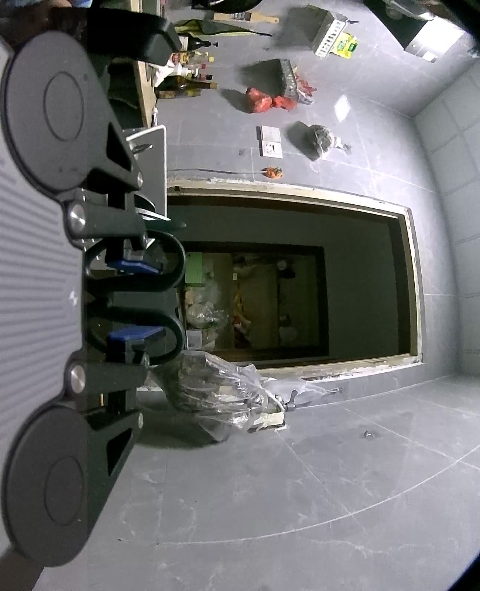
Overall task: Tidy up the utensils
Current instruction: 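Raise the scissors over the caddy and lower them blades-first inside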
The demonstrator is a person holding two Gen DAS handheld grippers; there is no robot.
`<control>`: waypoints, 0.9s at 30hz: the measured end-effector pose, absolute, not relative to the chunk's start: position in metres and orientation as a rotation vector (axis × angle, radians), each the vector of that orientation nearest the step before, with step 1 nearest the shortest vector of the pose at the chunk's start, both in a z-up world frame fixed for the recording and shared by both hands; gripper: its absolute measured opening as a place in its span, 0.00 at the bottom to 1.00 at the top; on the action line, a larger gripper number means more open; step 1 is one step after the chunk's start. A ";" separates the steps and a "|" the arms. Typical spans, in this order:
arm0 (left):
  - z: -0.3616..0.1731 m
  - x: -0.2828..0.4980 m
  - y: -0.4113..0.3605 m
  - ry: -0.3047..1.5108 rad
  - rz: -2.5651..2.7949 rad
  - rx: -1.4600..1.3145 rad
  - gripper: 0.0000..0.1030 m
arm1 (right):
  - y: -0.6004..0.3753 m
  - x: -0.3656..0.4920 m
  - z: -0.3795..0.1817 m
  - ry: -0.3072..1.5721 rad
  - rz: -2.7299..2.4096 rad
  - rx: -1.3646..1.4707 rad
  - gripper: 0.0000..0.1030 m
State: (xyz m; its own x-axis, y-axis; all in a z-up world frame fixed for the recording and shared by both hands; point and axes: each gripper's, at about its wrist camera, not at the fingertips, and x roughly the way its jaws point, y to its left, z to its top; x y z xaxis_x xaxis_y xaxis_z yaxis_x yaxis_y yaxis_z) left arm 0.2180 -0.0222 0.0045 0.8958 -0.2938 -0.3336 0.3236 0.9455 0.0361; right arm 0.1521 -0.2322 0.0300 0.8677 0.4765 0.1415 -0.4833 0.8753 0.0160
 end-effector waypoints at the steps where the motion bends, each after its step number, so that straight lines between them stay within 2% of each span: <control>1: 0.004 0.218 -0.022 0.331 -0.321 0.092 0.76 | -0.233 0.152 0.030 -0.133 0.504 0.054 0.32; 27: 0.005 0.218 -0.023 0.332 -0.321 0.091 0.76 | -0.235 0.155 0.037 -0.093 0.529 0.040 0.33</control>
